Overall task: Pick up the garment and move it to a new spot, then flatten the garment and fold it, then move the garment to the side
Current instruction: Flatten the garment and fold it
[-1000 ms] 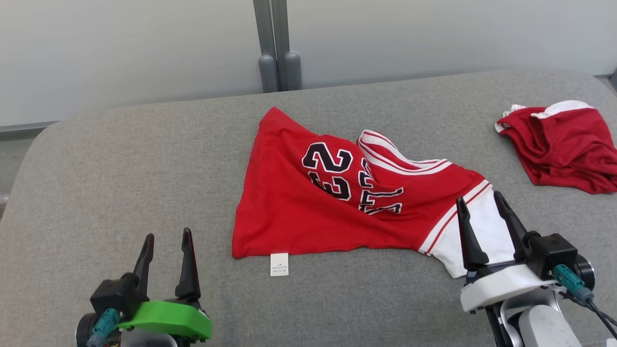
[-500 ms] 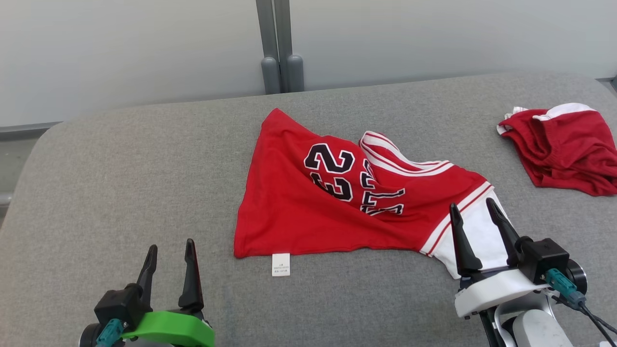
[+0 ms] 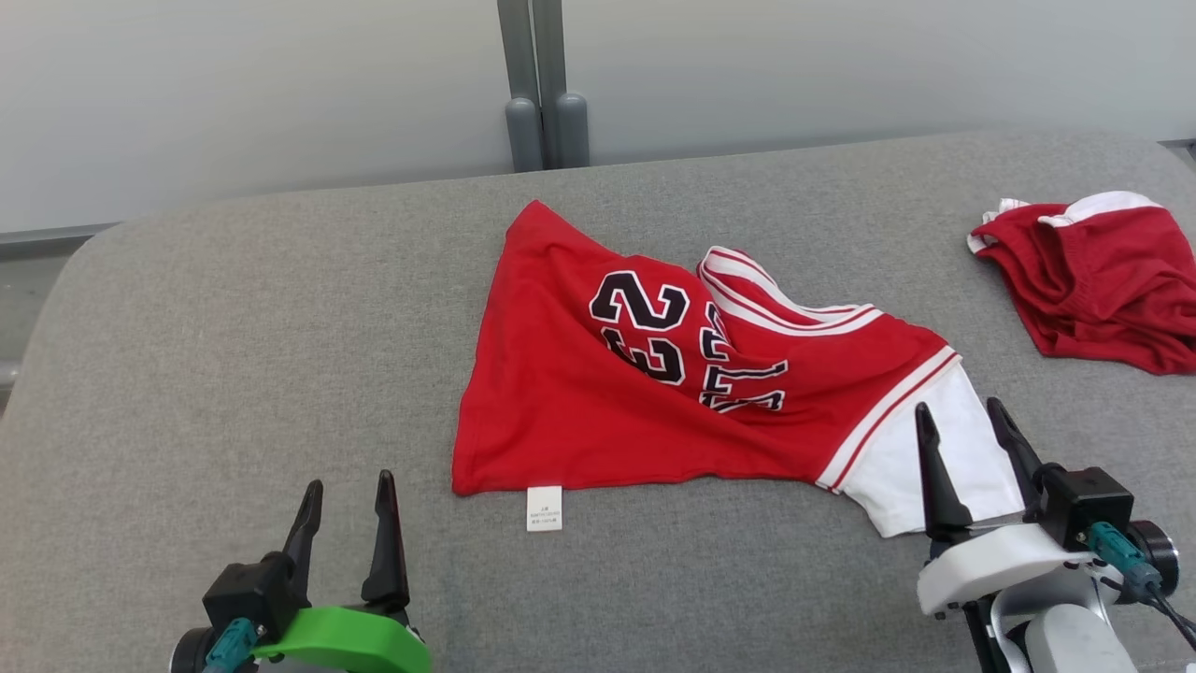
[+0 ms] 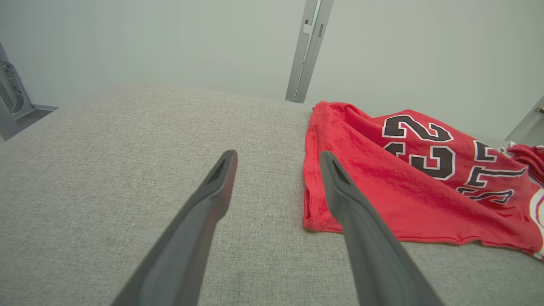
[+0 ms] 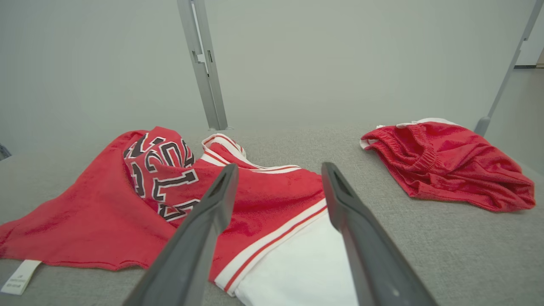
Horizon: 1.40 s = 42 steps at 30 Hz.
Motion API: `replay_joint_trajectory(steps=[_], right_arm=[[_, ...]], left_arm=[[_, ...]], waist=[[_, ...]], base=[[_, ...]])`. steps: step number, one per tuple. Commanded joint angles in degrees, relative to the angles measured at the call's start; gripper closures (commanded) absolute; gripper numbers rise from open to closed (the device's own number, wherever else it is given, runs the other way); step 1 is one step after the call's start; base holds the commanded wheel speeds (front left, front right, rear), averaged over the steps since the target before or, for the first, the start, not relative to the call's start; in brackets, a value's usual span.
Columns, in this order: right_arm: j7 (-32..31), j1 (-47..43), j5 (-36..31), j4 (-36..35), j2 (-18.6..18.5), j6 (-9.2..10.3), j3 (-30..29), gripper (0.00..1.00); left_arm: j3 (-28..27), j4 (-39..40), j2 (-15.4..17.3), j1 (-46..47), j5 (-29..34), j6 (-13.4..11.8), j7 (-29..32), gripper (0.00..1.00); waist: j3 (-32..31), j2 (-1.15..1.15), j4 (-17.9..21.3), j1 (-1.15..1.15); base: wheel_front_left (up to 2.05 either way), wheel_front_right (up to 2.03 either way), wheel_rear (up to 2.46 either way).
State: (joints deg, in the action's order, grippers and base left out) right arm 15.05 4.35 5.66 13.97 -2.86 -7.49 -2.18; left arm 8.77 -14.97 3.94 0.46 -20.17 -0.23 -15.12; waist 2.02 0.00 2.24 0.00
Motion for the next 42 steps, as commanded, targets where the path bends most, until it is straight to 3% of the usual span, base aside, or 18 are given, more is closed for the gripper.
replay_joint_trajectory(steps=[1, 11, 22, 23, 25, 26, 35, 42], right_arm=[[0.17, 0.61, -1.28, 1.19, -0.26, 0.0, -1.53, 0.0], [-4.05, 2.73, -6.2, 12.82, -0.57, 0.0, -14.57, 0.0], [-5.02, 9.49, -4.95, 26.41, -2.84, 0.0, -15.36, 0.0], [-5.24, 10.05, -4.8, 27.68, -3.12, 0.0, -14.98, 0.05], [-5.0, 10.89, -3.82, 29.44, -2.99, 0.0, -14.41, 0.8], [-4.95, 11.08, -3.44, 30.07, -3.0, 0.0, -14.18, 1.0], [-2.12, 10.78, 1.57, 27.58, -4.47, 0.02, -11.36, 1.0], [-2.47, 9.32, 2.51, 23.12, -5.69, 0.03, -11.46, 1.0]], left_arm=[[0.19, -0.21, -0.13, 0.75, 0.62, 0.24, -0.01, 0.0], [2.62, -1.59, -0.35, 2.6, 0.48, 0.74, 0.0, 0.0], [3.8, -3.16, -0.45, 4.15, -0.26, 1.29, 0.37, 0.0], [4.05, -3.38, -0.47, 4.29, -0.44, 1.44, 0.8, 0.0], [4.64, -3.73, -0.53, 4.47, -0.83, 1.64, 1.36, 0.0], [4.85, -3.88, -0.55, 4.46, -1.06, 1.74, 1.57, 0.0], [7.42, -6.07, -0.82, 5.17, -5.27, 2.63, 6.83, 0.0], [8.62, -11.11, -0.93, 7.94, -8.52, 1.25, 11.21, 0.0]], waist=[[0.47, 0.0, -0.11, 0.0], [3.6, 0.0, -1.16, 0.0], [6.0, 0.0, -1.54, 0.0], [6.08, 0.0, -1.59, 0.0], [6.09, 0.0, -1.66, 0.0], [6.03, 0.0, -1.64, 0.0], [4.67, 0.0, 0.36, 0.0], [4.68, 0.0, 2.75, 0.0]], base=[[0.0, 0.0, 0.0], [0.0, 0.0, 0.0], [0.0, 0.0, 0.0], [0.0, 0.0, 0.0], [0.0, 0.0, 0.0], [0.0, 0.0, 0.0], [0.0, 0.0, 0.0], [0.0, 0.0, 0.0]])
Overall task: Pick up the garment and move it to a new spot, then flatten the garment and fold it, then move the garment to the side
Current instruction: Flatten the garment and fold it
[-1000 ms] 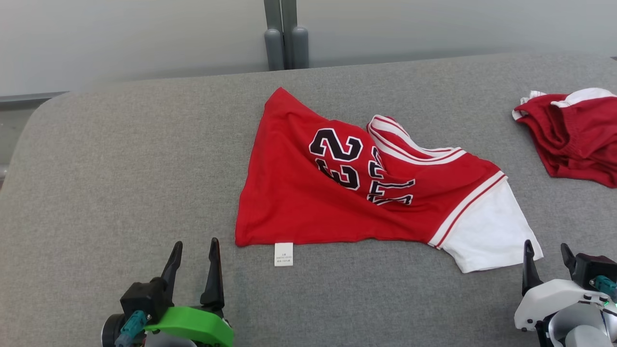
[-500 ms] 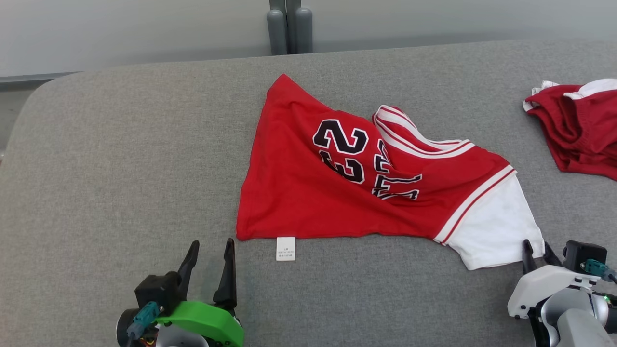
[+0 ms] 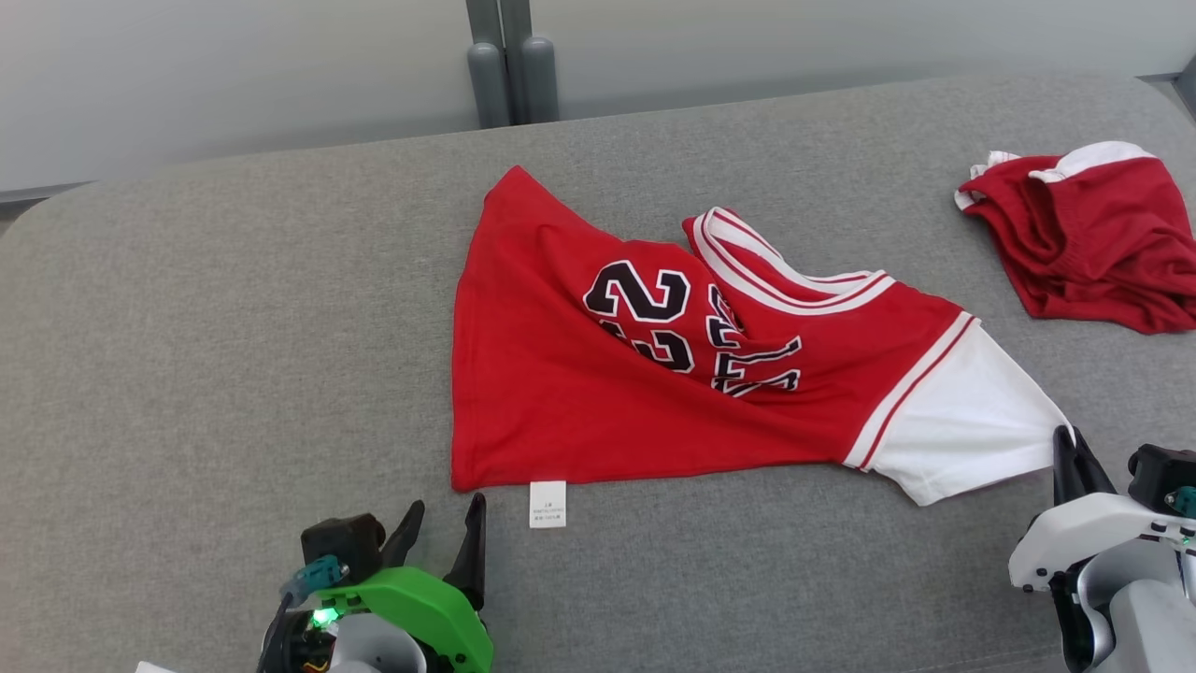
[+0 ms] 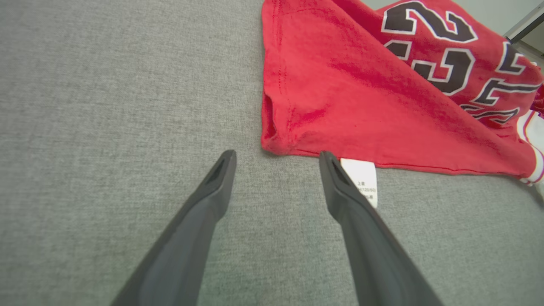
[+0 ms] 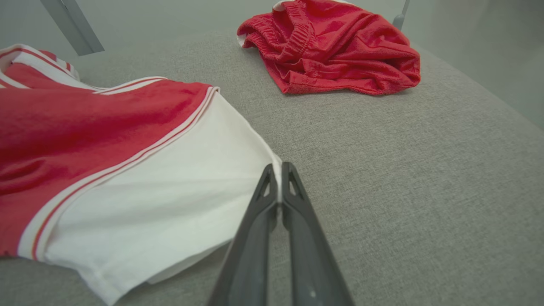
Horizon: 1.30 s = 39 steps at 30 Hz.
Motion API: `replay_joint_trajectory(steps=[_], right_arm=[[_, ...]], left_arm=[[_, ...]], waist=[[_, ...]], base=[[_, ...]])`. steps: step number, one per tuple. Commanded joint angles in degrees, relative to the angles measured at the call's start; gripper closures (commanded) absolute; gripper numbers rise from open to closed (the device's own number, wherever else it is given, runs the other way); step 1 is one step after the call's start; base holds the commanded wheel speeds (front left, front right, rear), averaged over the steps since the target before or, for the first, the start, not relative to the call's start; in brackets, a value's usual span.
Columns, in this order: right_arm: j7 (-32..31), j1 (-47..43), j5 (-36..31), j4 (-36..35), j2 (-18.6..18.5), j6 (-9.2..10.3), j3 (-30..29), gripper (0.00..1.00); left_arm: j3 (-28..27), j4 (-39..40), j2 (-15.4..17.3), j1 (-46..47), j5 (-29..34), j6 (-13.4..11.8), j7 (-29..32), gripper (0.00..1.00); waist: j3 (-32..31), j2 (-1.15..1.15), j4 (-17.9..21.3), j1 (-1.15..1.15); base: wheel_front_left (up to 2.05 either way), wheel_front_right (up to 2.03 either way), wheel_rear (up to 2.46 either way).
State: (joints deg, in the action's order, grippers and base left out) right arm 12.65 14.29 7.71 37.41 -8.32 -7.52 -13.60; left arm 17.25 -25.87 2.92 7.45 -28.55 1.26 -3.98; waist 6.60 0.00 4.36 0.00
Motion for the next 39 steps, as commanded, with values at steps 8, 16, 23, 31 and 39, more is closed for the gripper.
replay_joint_trajectory(steps=[8, 16, 23, 31, 39], right_arm=[[-0.87, -1.02, 0.92, -3.55, 0.93, 0.06, 1.03, 1.0], [-1.07, -0.79, 1.32, -5.06, 1.39, 0.06, 2.1, 1.0], [-0.89, -0.62, 1.76, -6.66, 1.16, 0.06, 2.64, 1.0], [-1.48, -0.52, 6.78, -12.46, 1.46, 0.06, 6.02, 1.0], [-6.44, -2.4, 18.81, -26.3, -0.55, 0.04, 10.99, 1.0]], left_arm=[[1.24, -4.52, 0.07, 4.93, -4.97, -2.29, 1.06, 0.0], [3.74, -9.62, 0.06, 8.52, -6.21, -5.03, 3.64, 0.38], [6.49, -10.38, -0.02, 8.97, -7.04, -4.17, 6.0, 1.0], [4.75, -2.62, 1.24, 8.18, -7.79, -3.06, 0.73, 1.0], [2.25, 11.94, 3.37, 6.61, -8.78, -3.4, -2.09, 1.0]], waist=[[1.71, 0.0, 2.4, 0.0], [2.81, 0.0, 3.33, 0.0], [2.68, 0.0, 3.73, 0.0], [0.53, 0.0, 2.9, 0.0], [-3.48, 0.0, 1.74, 0.0]], base=[[0.0, 0.0, 0.0], [0.0, 0.0, 0.0], [0.0, 0.0, 0.0], [0.0, 0.0, 0.0], [0.0, 0.0, 0.0]])
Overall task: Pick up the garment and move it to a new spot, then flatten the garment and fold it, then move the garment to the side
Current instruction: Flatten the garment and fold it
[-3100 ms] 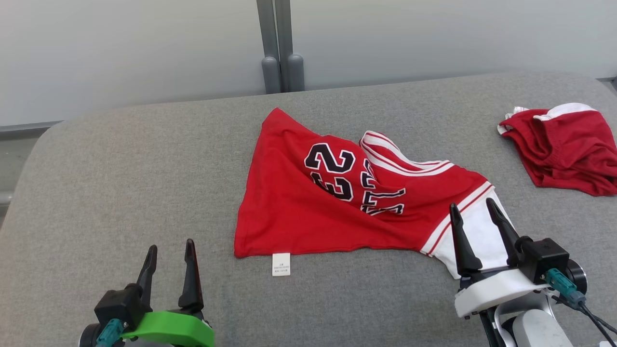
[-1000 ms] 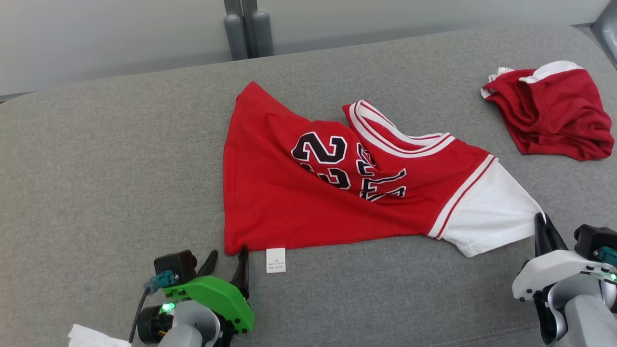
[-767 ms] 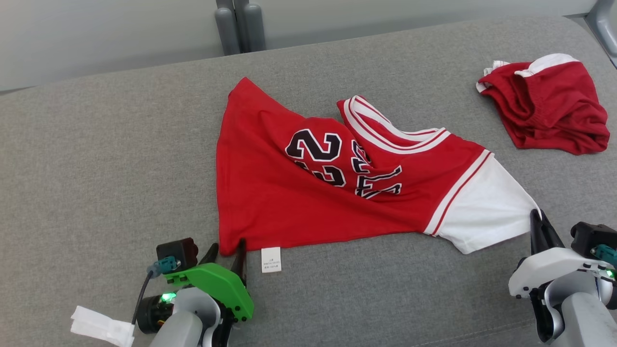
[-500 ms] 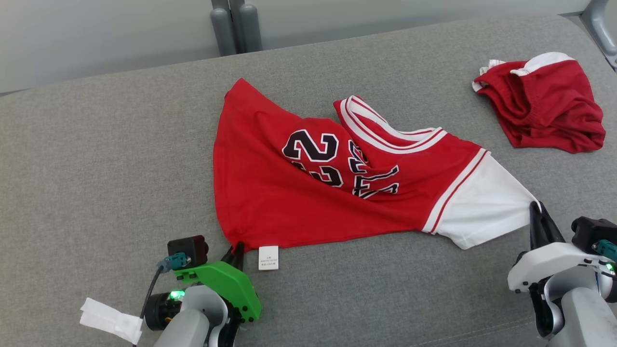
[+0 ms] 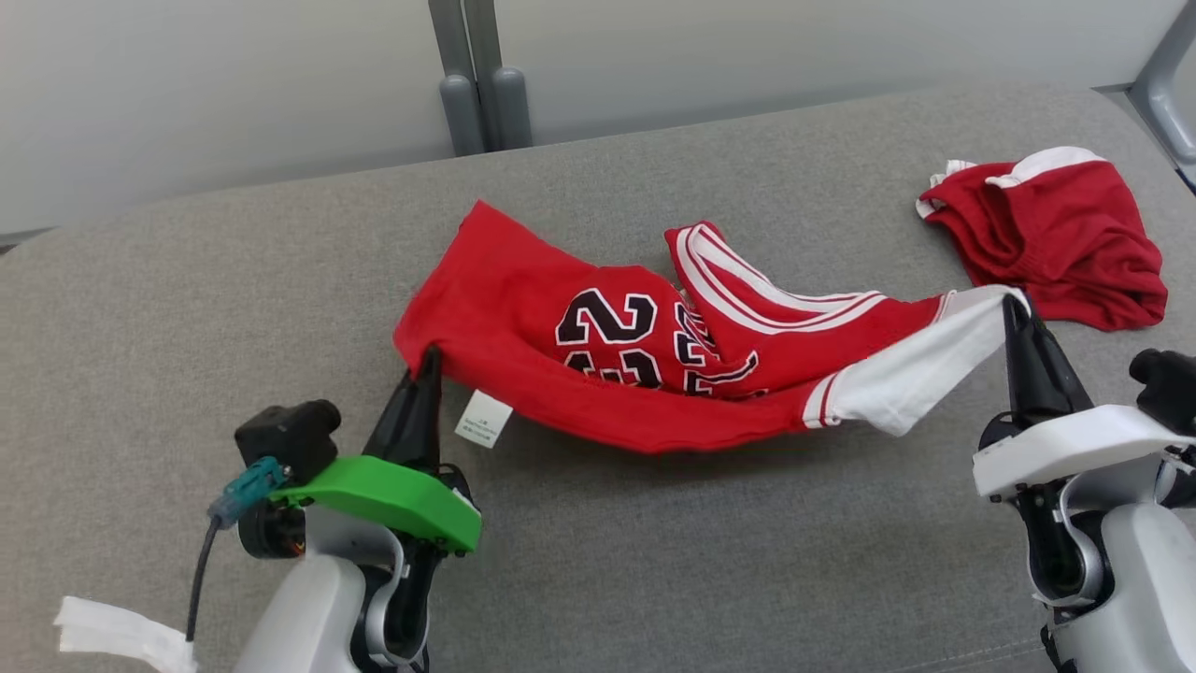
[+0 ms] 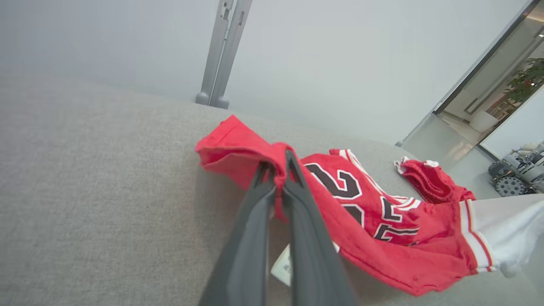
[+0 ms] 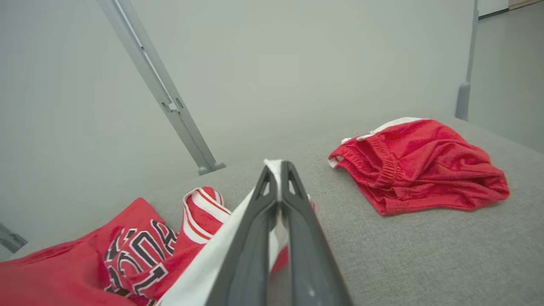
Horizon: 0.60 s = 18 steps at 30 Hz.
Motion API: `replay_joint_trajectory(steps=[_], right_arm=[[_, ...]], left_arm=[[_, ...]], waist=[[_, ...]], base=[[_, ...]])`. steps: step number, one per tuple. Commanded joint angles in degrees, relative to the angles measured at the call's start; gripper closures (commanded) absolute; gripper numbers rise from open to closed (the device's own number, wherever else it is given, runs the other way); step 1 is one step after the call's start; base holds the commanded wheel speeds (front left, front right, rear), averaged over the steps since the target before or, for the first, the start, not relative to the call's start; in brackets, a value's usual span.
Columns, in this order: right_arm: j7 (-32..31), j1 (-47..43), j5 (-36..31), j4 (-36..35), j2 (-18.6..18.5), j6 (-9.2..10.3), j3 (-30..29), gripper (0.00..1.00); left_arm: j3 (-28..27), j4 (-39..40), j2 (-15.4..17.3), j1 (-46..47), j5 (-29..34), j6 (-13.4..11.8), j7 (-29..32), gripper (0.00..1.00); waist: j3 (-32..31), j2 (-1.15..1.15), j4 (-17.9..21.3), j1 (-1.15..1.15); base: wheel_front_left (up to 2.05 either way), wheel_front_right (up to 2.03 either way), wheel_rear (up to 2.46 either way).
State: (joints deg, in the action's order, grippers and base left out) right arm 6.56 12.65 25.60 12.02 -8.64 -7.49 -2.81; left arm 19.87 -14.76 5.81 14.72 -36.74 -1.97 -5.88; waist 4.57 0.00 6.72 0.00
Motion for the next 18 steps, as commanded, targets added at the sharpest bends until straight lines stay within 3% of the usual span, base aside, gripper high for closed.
replay_joint_trajectory(steps=[1, 7, 18], right_arm=[[-1.05, -1.01, 2.07, -2.72, -0.49, 0.0, 0.43, 1.0], [-6.95, -2.71, 9.48, -17.06, -1.86, 0.0, -0.21, 1.0], [-12.12, -0.9, 14.1, -38.7, -0.78, -0.01, -6.52, 1.0]], left_arm=[[-0.68, 2.75, 0.81, -0.86, -0.71, -0.35, -0.23, 1.0], [-3.83, 18.21, 3.7, -1.4, -1.19, -2.21, 0.99, 1.0], [-8.16, 39.13, 9.55, 2.8, 0.5, -5.21, 6.12, 1.0]], waist=[[-1.87, 0.0, -0.72, 0.0], [-4.75, 0.0, -0.97, 0.0], [-5.95, 0.0, -0.14, 0.0]], base=[[0.0, 0.0, 0.0], [0.0, 0.0, 0.0], [0.0, 0.0, 0.0]])
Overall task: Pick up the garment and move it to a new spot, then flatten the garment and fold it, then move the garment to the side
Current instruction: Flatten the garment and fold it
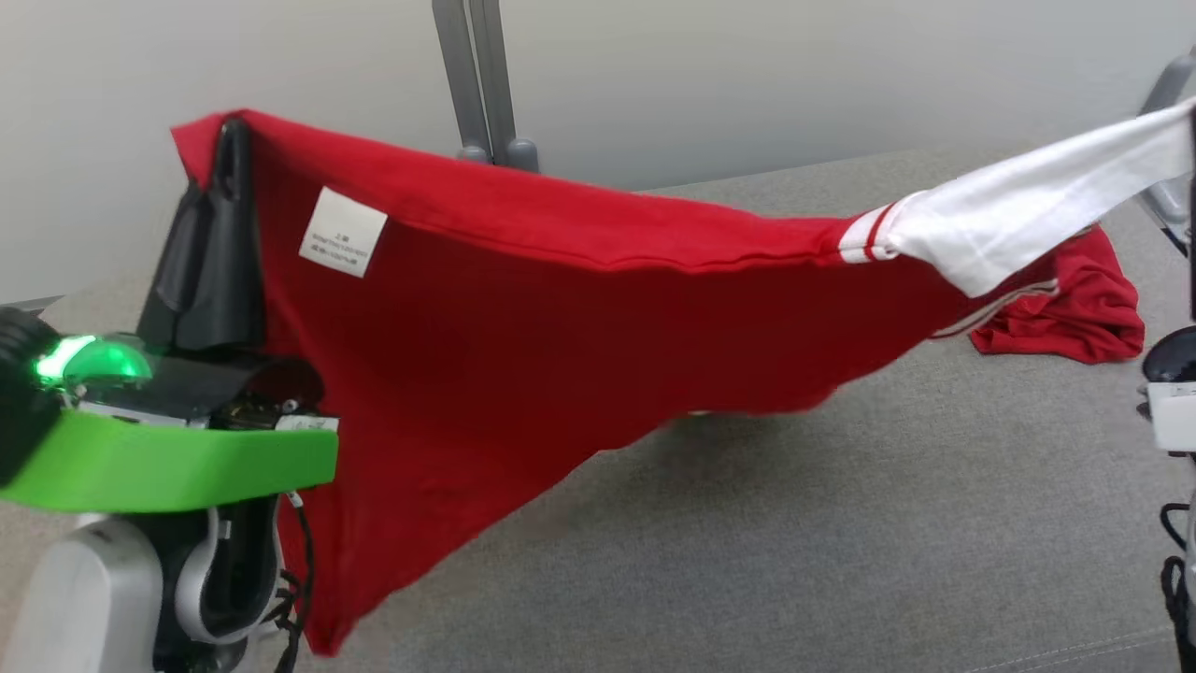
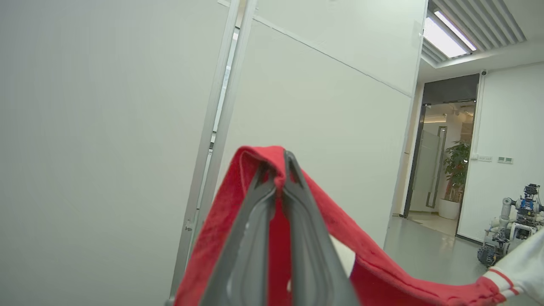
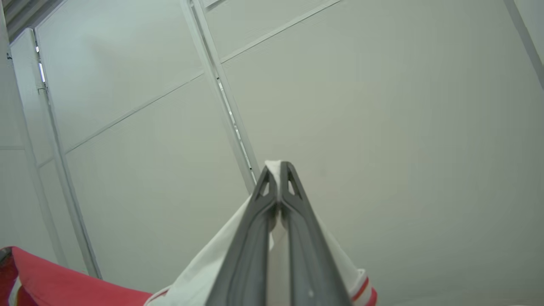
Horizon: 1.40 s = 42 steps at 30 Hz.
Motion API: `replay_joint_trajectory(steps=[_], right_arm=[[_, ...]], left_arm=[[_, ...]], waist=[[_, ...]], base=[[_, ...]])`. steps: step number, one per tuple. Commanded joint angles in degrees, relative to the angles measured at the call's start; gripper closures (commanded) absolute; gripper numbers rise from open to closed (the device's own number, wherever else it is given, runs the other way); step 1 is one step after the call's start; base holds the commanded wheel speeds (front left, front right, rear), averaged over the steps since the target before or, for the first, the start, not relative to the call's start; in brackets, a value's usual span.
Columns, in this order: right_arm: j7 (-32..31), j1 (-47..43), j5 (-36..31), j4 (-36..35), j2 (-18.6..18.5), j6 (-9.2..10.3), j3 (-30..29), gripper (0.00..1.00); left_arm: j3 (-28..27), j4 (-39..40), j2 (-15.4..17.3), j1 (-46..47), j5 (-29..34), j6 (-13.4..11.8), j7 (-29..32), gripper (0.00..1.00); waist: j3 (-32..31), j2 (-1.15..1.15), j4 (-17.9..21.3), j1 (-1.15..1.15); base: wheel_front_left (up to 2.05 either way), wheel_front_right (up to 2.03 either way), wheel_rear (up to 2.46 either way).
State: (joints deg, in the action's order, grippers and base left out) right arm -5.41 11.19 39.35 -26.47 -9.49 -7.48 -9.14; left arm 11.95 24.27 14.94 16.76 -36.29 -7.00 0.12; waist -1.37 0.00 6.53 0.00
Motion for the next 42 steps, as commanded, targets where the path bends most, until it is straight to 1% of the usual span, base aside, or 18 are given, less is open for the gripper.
replay_joint_trajectory(steps=[1, 5, 9, 11, 14, 18, 20, 23, 25, 26, 27, 29, 30, 33, 36, 37, 39, 42], right_arm=[[-0.63, 1.03, 0.53, -2.21, 0.17, -0.01, -1.09, 1.0], [-2.86, 2.68, 0.87, -7.63, 0.58, -0.02, -3.41, 1.0], [-5.73, 4.51, 0.1, -9.62, 0.91, -0.01, -4.46, 1.0], [-7.38, 5.54, -0.6, -8.85, 0.83, -0.02, -4.06, 1.0], [-9.05, 7.99, -1.25, -6.41, 0.9, -0.02, -2.24, 1.0], [-9.3, 14.31, -2.79, -0.6, 0.41, -0.02, 0.41, 1.0], [-8.96, 19.34, -3.47, 3.52, -0.09, -0.02, 1.52, 1.0], [-7.43, 28.94, -5.74, 11.15, -0.31, -0.02, 3.41, 1.0], [-5.39, 36.52, -7.85, 17.51, 0.45, -0.02, 3.96, 1.0], [-3.91, 41.06, -9.58, 21.24, 0.78, -0.02, 4.44, 1.0], [-2.57, 44.4, -11.1, 24.35, 1.14, -0.02, 4.86, 1.0], [1.17, 51.57, -13.85, 31.8, 3.07, -0.02, 5.43, 1.0], [3.47, 55.24, -15.5, 35.93, 3.95, -0.02, 5.82, 1.0], [9.21, 63.81, -18.47, 45.75, 5.5, 0.02, 5.76, 1.0], [14.64, 70.03, -20.96, 54.38, 6.49, 0.02, 5.99, 1.0], [15.98, 71.18, -20.48, 56.4, 6.64, 0.02, 6.37, 1.0], [17.97, 73.46, -17.51, 60.29, 6.71, 0.02, 8.16, 1.0], [19.87, 74.02, -12.71, 64.01, 6.59, 0.01, 12.61, 1.0]], left_arm=[[-0.36, 1.82, 0.99, 1.45, 0.41, -0.43, 0.96, 1.0], [-0.58, 6.33, 2.71, 4.05, 1.2, -1.19, 4.3, 1.0], [-0.34, 8.01, 3.87, 6.41, 1.24, -1.72, 7.46, 1.0], [-0.19, 7.32, 3.88, 7.41, 0.28, -1.59, 8.66, 1.0], [-0.75, 3.99, 3.7, 8.82, -1.84, -1.41, 9.97, 1.0], [-1.69, -3.41, 4.15, 13.13, -3.48, -0.1, 10.74, 1.0], [-1.86, -8.0, 4.68, 17.29, -3.54, 0.94, 10.97, 1.0], [-1.99, -16.76, 5.53, 26.32, -2.47, 2.42, 11.11, 1.0], [-1.62, -23.46, 6.51, 33.31, -0.66, 3.53, 11.11, 1.0], [-1.03, -27.48, 7.3, 37.33, 0.49, 4.52, 11.2, 1.0], [-0.77, -30.78, 8.2, 40.61, 1.87, 4.93, 10.73, 1.0], [-0.4, -38.19, 9.49, 47.21, 4.57, 5.43, 8.96, 1.0], [-0.15, -42.17, 10.17, 50.41, 6.32, 5.28, 7.88, 1.0], [0.02, -49.8, 10.99, 58.49, 9.66, 4.89, 3.39, 1.0], [0.31, -55.84, 11.07, 63.99, 11.44, 5.58, -1.59, 1.0], [0.51, -57.15, 11.2, 65.13, 11.87, 6.02, -2.99, 1.0], [0.62, -59.82, 11.03, 67.8, 12.26, 6.71, -5.49, 1.0], [0.09, -63.97, 11.25, 69.35, 11.76, 7.71, -9.04, 1.0]], waist=[[0.02, 0.0, 0.11, 0.0], [0.39, 0.0, 0.22, 0.0], [1.64, 0.0, 0.23, 0.0], [3.09, 0.0, 0.16, 0.0], [5.92, 0.0, 0.01, 0.0], [10.5, 0.0, -0.23, 0.0], [13.01, 0.0, -0.42, 0.0], [16.85, 0.0, -0.09, 0.0], [19.15, 0.0, 0.84, 0.0], [20.29, 0.0, 1.55, 0.0], [21.18, 0.0, 2.2, 0.0], [22.44, 0.0, 4.19, 0.0], [22.87, 0.0, 5.4, 0.0], [24.67, 0.0, 8.31, 0.0], [27.44, 0.0, 10.31, 0.0], [28.33, 0.0, 10.69, 0.0], [30.8, 0.0, 11.25, 0.0], [34.65, 0.0, 11.91, 0.0]], base=[[0.0, 0.0, 0.0], [0.0, 0.0, 0.0], [0.0, 0.0, 0.0], [0.0, 0.0, 0.0], [0.0, 0.0, 0.0], [0.0, 0.0, 0.0], [0.0, 0.0, 0.0], [0.0, 0.0, 0.0], [0.0, 0.0, 0.0], [0.0, 0.0, 0.0], [0.0, 0.0, 0.0], [0.0, 0.0, 0.0], [0.0, 0.0, 0.0], [0.0, 0.0, 0.0], [0.0, 0.0, 0.0], [0.0, 0.0, 0.0], [0.0, 0.0, 0.0], [0.0, 0.0, 0.0]])
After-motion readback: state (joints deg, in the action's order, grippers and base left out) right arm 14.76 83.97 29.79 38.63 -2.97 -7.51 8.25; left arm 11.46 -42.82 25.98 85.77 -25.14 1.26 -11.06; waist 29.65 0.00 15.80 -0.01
